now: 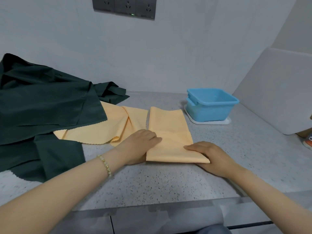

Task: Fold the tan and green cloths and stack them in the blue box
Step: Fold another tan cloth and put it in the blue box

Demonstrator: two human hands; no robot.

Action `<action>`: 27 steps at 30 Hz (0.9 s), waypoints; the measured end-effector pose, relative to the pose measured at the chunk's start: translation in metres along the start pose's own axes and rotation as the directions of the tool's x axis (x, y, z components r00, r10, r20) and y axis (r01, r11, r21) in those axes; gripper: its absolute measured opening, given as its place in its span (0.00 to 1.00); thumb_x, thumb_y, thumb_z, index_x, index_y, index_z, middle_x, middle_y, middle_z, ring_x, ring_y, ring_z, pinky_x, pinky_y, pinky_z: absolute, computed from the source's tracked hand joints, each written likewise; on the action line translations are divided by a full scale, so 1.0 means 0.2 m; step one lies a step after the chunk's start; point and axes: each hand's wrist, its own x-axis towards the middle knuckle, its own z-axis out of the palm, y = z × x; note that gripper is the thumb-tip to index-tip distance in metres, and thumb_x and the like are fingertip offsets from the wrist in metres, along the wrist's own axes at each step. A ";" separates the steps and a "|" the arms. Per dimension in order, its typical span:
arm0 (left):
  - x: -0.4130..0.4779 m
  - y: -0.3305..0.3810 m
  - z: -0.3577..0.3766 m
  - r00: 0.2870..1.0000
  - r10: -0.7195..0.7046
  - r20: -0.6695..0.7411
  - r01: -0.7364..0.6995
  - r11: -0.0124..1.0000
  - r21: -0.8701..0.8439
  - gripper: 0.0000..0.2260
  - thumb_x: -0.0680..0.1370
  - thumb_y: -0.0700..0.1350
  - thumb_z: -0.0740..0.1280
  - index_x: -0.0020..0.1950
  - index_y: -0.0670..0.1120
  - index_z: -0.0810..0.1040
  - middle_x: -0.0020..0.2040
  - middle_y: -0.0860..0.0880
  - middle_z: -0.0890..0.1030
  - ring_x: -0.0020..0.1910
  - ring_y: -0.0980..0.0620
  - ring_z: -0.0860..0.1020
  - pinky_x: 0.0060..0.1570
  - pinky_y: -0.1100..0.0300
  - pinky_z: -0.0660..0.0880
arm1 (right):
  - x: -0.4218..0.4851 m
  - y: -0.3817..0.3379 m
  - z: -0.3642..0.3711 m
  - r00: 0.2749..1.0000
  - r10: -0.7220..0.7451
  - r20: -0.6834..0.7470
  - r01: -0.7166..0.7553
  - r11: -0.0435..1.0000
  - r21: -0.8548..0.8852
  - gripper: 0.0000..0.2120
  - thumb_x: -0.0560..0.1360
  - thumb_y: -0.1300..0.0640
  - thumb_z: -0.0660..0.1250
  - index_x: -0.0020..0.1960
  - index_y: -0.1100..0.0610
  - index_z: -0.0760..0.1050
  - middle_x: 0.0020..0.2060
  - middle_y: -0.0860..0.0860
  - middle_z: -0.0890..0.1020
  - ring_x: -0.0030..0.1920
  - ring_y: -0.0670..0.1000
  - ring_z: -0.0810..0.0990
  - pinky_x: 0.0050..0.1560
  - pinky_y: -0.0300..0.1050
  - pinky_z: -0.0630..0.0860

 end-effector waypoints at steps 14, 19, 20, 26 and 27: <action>-0.11 0.06 0.09 0.986 0.112 0.124 -0.111 0.994 -0.021 0.34 0.78 0.39 0.59 0.78 0.51 0.44 0.79 0.48 0.49 0.76 0.47 0.52 0.74 0.56 0.44 | -0.04 0.05 0.10 0.993 -0.106 0.053 0.104 0.993 0.053 0.26 0.74 0.44 0.62 0.71 0.46 0.65 0.71 0.41 0.65 0.73 0.41 0.59 0.74 0.39 0.47; -0.09 0.07 0.06 0.974 -0.166 0.157 0.221 0.858 -0.463 0.16 0.77 0.48 0.63 0.66 0.54 0.73 0.63 0.52 0.76 0.62 0.50 0.74 0.47 0.73 0.64 | -0.01 0.01 0.09 0.980 0.173 0.102 -0.190 0.962 0.195 0.15 0.75 0.50 0.66 0.61 0.38 0.74 0.56 0.31 0.75 0.63 0.35 0.72 0.60 0.27 0.63; -0.08 0.06 0.04 0.969 -0.207 0.134 0.246 0.833 -0.496 0.13 0.78 0.47 0.61 0.61 0.50 0.76 0.57 0.51 0.78 0.58 0.49 0.76 0.42 0.71 0.65 | 0.00 0.00 0.07 0.976 0.197 0.094 -0.214 0.944 0.250 0.15 0.74 0.53 0.67 0.55 0.34 0.76 0.49 0.29 0.78 0.56 0.33 0.76 0.54 0.27 0.68; 0.04 0.06 -0.09 0.845 -0.526 0.095 0.419 0.543 -0.727 0.25 0.80 0.63 0.46 0.33 0.47 0.67 0.29 0.50 0.70 0.30 0.52 0.70 0.31 0.59 0.63 | 0.16 -0.02 -0.03 0.897 0.442 -0.023 -0.375 0.786 0.492 0.23 0.74 0.42 0.66 0.41 0.63 0.79 0.36 0.56 0.83 0.38 0.57 0.80 0.43 0.49 0.75; 0.04 0.07 -0.08 0.812 -0.574 0.104 0.457 0.516 -0.724 0.25 0.80 0.63 0.49 0.32 0.47 0.66 0.29 0.51 0.69 0.29 0.52 0.69 0.31 0.58 0.63 | 0.19 -0.01 -0.02 0.876 0.481 0.006 -0.415 0.749 0.516 0.23 0.74 0.43 0.67 0.40 0.65 0.78 0.33 0.55 0.81 0.36 0.56 0.79 0.40 0.45 0.72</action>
